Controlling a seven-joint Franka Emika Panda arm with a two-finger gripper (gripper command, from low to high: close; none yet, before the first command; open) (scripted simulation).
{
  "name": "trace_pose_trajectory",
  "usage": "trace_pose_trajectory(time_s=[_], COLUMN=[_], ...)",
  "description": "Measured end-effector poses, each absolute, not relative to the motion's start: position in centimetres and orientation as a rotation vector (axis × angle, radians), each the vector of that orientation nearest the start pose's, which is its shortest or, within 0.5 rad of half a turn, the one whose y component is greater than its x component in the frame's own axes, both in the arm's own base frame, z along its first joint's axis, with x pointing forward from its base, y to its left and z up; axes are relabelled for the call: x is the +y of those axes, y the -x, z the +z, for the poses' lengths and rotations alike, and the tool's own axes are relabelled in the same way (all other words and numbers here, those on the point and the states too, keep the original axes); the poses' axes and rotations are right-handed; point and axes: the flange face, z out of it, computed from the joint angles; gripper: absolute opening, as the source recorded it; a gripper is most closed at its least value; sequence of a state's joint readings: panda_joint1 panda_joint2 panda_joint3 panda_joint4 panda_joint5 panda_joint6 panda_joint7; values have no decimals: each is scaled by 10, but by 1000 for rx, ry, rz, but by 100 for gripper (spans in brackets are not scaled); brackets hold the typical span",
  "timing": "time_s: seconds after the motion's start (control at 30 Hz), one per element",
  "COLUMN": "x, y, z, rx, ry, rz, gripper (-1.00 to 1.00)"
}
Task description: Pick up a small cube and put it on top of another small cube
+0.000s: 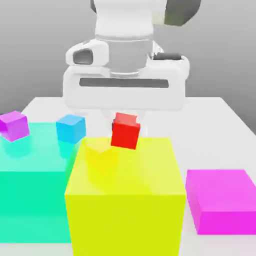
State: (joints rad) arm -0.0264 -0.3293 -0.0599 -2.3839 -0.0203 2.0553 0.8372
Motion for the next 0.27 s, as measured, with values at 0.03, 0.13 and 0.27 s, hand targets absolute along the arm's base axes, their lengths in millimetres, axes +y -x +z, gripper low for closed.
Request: trace_pose_trajectory(time_s=[0.03, 0.13, 0.27], x=[-48, -55, -55], y=[-433, -427, -425], z=[446, 413, 391], rx=[1409, 1433, 1435], ry=[2804, 2790, 2788], rz=[2, 3, 3], gripper=[-100, -100, 100])
